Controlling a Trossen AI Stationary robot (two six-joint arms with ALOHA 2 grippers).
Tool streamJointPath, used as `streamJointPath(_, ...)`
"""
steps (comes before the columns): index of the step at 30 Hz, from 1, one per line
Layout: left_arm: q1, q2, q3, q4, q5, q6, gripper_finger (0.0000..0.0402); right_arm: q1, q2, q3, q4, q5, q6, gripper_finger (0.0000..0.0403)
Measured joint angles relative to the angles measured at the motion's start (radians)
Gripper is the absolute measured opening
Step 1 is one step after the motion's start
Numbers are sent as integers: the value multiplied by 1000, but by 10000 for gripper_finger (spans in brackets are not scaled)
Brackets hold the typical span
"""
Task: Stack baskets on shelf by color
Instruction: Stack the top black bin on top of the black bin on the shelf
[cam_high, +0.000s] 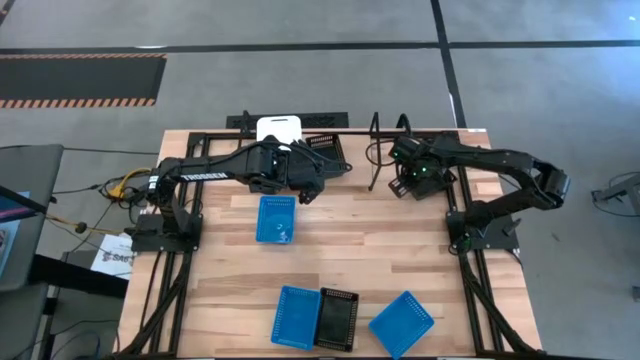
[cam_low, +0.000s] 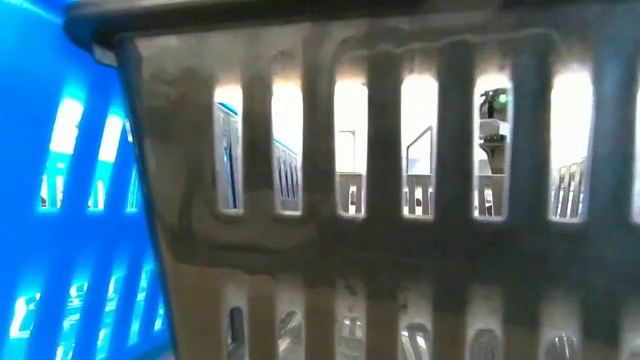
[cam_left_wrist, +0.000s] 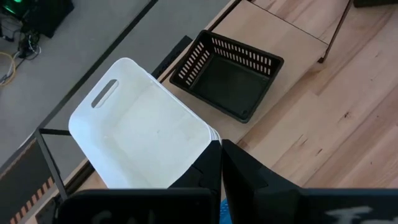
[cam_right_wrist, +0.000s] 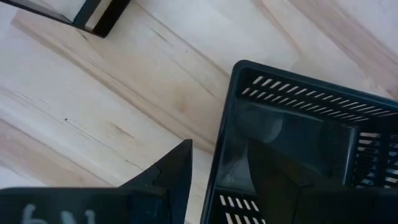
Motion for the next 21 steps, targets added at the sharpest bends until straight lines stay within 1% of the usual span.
streamJointPath(6,-1,0,0,0,0,0,0,0,0,0,0,-31,26,176)
streamJointPath(14,-1,0,0,0,0,0,0,-3,0,0,0,-35,49,177)
streamJointPath(18,-1,0,0,0,0,0,0,-15,0,0,0,-94,80,177)
streamJointPath(21,-1,0,0,0,0,0,0,-20,0,0,-4,-110,94,177)
